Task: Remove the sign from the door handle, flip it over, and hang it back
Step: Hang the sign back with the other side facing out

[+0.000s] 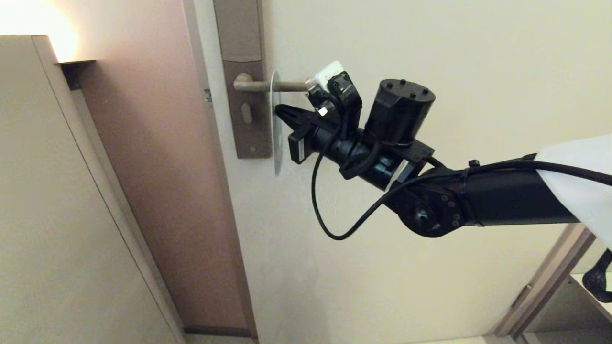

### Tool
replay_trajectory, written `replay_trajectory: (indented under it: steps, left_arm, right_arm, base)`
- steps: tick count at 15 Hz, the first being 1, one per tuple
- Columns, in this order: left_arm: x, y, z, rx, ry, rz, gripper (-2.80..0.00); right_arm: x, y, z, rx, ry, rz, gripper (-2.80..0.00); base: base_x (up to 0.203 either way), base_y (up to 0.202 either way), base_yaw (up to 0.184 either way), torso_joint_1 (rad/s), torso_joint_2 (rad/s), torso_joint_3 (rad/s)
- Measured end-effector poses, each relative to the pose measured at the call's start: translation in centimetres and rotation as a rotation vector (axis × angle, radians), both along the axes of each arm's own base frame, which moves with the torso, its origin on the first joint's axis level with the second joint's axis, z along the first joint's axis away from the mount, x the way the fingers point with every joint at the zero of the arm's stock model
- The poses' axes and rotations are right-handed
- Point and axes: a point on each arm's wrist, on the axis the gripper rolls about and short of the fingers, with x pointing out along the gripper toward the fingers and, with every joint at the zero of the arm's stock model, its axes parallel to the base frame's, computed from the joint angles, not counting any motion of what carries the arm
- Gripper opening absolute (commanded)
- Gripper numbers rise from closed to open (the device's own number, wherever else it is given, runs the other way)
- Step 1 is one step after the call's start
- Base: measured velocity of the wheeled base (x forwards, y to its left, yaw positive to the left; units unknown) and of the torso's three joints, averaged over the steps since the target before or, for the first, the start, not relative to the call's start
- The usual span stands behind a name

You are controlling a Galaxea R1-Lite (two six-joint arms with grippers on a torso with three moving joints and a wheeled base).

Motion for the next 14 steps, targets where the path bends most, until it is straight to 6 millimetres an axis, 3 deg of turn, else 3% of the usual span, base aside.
replay_trajectory:
  steps: [7,14]
  left_arm:
    - [0.0,0.0,0.0,0.000,0.000,0.001,-2.80]
    - [0.0,0.0,0.0,0.000,0.000,0.001,-2.80]
  right_arm:
    - [-1.4,3.5,-0.7,-0.003,-0.032,0.077,-2.80]
    - [-1.3,4.6,-1.4,0.011,-0.058,0.084,-2.80]
  base:
    - [0.000,0.000,0.000,0.000,0.00,0.000]
    - [0.000,0.000,0.000,0.000,0.00,0.000]
